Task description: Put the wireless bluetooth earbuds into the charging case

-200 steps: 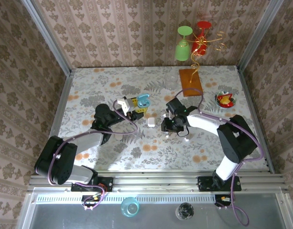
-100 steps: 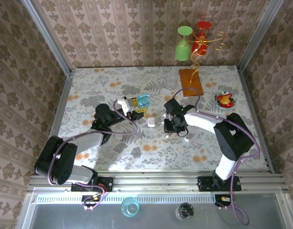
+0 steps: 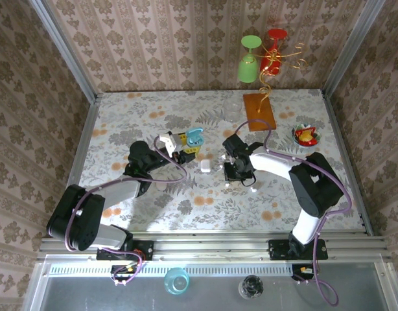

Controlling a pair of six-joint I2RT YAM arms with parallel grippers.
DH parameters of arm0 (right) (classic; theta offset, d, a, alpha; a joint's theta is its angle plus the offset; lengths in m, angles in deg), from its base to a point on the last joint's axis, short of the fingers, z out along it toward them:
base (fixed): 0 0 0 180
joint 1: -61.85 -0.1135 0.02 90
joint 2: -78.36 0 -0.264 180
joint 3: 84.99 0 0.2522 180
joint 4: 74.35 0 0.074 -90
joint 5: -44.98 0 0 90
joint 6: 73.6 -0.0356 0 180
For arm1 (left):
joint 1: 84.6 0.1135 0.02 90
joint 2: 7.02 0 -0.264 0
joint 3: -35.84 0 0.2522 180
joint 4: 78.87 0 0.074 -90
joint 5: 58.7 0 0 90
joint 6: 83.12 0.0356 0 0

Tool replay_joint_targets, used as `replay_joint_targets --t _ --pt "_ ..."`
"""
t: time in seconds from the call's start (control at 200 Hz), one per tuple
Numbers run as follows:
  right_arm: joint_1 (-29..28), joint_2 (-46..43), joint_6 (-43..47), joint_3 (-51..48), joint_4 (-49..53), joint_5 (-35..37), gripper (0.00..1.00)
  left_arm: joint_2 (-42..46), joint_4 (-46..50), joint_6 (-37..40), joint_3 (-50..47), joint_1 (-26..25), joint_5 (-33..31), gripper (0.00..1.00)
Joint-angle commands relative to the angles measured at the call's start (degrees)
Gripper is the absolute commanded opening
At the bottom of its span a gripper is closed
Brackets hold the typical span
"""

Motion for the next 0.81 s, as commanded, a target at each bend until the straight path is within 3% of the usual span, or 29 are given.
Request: replay_joint_targets --t 0.0,0.375,0.705,0.8 --pt "0.7 1.8 0.6 1.7 1.0 2.3 0.23 1.1 -1.1 0.9 -0.7 0.2 -0.2 0.40" --pt "3.9 0.8 -2.0 -0.6 0.5 1.7 0.18 0.5 -1.8 0.6 -0.6 0.2 -0.2 0.41" --pt "4.0 -4.4 -4.5 -6.6 -2.3 -2.1 0.25 0.0 -2.2 0.6 -0.3 0.3 -0.1 0.41" --pt "3.9 -6.9 -4.3 -7.7 -2.9 -3.0 0.32 -0.1 -2.1 0.7 -0.2 0.3 0.0 0.41"
